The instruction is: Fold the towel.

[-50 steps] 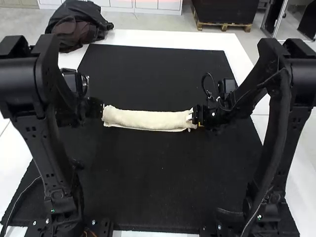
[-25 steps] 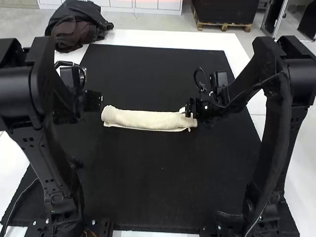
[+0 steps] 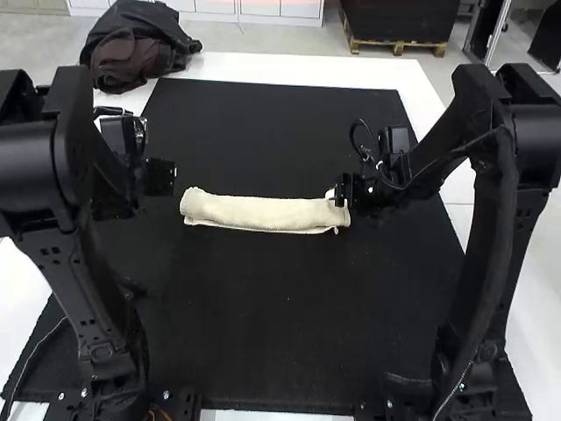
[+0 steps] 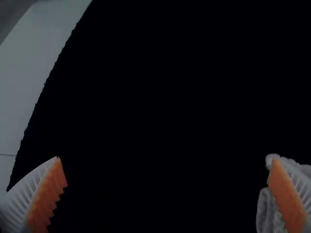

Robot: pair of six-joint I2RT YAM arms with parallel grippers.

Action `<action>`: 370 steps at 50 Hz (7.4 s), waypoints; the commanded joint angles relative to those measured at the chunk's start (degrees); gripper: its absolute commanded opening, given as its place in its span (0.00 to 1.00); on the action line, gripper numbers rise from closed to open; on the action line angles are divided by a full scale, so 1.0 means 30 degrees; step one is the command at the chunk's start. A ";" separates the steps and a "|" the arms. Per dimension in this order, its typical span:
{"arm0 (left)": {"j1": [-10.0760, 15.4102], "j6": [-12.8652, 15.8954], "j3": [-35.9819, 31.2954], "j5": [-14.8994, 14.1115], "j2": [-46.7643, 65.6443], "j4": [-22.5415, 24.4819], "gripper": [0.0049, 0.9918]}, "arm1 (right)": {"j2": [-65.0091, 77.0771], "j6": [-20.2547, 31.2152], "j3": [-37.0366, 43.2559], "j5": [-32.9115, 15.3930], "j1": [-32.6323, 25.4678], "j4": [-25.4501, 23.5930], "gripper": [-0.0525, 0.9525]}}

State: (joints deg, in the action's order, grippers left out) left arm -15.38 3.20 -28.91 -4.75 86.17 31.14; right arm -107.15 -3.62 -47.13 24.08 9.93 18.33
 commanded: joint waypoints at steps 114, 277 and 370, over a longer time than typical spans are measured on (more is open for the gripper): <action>-0.1554 -0.0013 -0.0941 -0.0408 -0.0774 -0.1238 0.98 | -0.0317 -0.1255 -0.4005 0.1145 0.4247 -0.1890 0.03; -0.2755 -0.0335 0.0934 -0.0437 -0.2122 -0.1003 0.98 | -0.8901 -0.3687 -1.5724 0.3635 1.0810 -0.2125 0.03; -0.2580 -0.0599 0.0055 -0.0642 -0.4788 -0.2263 0.98 | -1.0981 -0.4859 -1.5900 0.5569 1.0517 0.2416 0.03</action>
State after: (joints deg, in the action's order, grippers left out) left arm -23.24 2.07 -26.41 -5.87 73.89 25.06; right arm -146.19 -16.93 -95.18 39.68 42.26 25.85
